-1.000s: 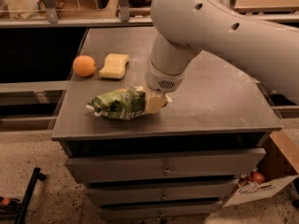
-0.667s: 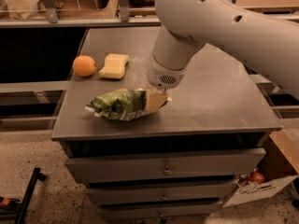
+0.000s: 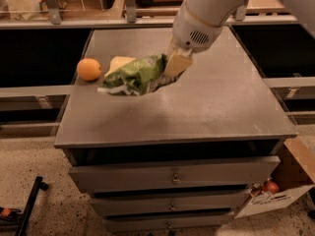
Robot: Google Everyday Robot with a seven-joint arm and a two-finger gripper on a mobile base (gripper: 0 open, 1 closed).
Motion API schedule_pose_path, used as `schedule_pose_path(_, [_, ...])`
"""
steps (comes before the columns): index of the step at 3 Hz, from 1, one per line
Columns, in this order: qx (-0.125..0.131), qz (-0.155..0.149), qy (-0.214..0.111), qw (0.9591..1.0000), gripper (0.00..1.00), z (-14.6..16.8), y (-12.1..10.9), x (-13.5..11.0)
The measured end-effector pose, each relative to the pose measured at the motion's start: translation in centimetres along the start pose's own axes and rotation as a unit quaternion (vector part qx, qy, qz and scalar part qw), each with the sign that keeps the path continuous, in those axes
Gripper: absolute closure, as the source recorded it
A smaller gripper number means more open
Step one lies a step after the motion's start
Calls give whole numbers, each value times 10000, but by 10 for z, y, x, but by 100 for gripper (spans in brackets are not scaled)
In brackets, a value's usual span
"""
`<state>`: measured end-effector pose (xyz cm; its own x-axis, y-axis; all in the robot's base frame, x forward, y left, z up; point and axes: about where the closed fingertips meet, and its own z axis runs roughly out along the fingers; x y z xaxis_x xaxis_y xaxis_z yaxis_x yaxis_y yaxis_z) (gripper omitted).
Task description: Pick green jalapeno chip bag
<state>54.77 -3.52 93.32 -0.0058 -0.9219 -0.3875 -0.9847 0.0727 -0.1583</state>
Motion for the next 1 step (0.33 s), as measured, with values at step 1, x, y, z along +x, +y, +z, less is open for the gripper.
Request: schedule_pose_path(1, [127, -14, -77, 9999, 100, -12, -6, -5])
